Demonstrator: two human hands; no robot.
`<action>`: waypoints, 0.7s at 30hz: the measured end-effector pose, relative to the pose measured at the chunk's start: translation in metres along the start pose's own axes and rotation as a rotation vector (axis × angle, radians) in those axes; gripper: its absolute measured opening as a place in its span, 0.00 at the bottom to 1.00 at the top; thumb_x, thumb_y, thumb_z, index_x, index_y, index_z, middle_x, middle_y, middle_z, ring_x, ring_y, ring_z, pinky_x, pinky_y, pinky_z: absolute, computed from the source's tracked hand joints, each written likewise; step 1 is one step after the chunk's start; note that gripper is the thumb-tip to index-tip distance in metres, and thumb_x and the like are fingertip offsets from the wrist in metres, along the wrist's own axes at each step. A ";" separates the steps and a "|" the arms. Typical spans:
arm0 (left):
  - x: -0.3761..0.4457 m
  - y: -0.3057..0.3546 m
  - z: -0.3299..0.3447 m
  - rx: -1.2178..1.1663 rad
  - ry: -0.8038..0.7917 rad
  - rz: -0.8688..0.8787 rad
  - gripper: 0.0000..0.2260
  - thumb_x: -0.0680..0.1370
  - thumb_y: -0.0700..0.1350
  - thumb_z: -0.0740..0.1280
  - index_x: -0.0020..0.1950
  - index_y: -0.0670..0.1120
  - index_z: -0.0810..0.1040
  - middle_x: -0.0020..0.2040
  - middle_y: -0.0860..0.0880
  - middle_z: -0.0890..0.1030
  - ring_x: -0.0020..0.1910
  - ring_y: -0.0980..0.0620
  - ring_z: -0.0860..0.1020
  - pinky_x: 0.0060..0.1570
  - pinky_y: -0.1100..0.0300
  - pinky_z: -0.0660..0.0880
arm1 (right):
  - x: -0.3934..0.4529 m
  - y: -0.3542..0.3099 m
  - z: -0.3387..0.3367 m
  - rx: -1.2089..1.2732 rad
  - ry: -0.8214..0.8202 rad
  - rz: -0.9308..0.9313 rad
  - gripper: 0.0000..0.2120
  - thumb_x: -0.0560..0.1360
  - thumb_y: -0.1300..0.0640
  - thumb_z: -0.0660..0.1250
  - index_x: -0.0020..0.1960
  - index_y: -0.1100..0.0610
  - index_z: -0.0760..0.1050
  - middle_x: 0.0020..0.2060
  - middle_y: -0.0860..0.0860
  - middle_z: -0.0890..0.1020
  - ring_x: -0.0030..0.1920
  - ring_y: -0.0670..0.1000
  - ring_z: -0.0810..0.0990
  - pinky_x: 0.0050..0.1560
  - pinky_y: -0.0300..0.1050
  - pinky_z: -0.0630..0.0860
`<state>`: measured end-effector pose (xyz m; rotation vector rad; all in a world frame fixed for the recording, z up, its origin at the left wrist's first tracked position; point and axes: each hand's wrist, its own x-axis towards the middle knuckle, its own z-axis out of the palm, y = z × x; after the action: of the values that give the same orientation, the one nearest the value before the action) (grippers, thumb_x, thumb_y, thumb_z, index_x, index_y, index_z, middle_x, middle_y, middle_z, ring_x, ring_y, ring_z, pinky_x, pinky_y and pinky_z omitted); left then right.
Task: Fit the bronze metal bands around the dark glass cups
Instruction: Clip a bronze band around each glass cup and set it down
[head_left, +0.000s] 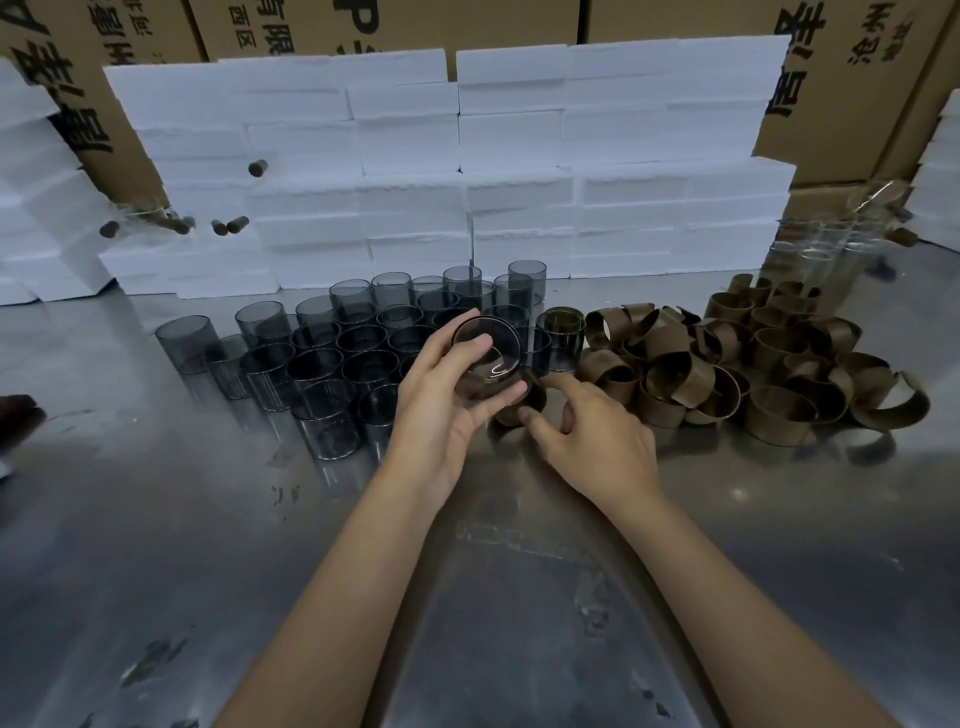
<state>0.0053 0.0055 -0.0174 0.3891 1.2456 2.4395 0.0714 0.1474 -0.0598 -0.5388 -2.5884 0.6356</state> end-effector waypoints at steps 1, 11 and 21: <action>0.000 0.000 0.000 0.004 0.002 0.001 0.15 0.79 0.37 0.68 0.65 0.45 0.81 0.51 0.45 0.85 0.49 0.48 0.85 0.49 0.48 0.83 | 0.001 0.001 0.001 -0.002 0.007 0.002 0.17 0.81 0.38 0.62 0.67 0.42 0.74 0.52 0.47 0.80 0.54 0.54 0.81 0.48 0.49 0.73; 0.004 -0.003 -0.006 0.097 0.036 0.042 0.16 0.77 0.37 0.71 0.63 0.47 0.82 0.62 0.42 0.81 0.57 0.47 0.82 0.57 0.45 0.82 | 0.002 0.010 -0.011 0.390 0.332 0.112 0.04 0.81 0.52 0.61 0.47 0.47 0.72 0.32 0.43 0.79 0.38 0.51 0.78 0.38 0.46 0.67; -0.004 -0.023 0.008 0.386 -0.052 0.023 0.33 0.58 0.62 0.84 0.62 0.57 0.82 0.61 0.49 0.82 0.61 0.48 0.82 0.62 0.46 0.80 | -0.021 -0.013 -0.018 0.338 0.448 -0.238 0.05 0.82 0.58 0.66 0.57 0.54 0.77 0.35 0.44 0.80 0.35 0.53 0.79 0.35 0.49 0.75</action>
<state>0.0168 0.0220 -0.0319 0.5683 1.6976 2.1842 0.0943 0.1337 -0.0448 -0.2239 -2.0303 0.7512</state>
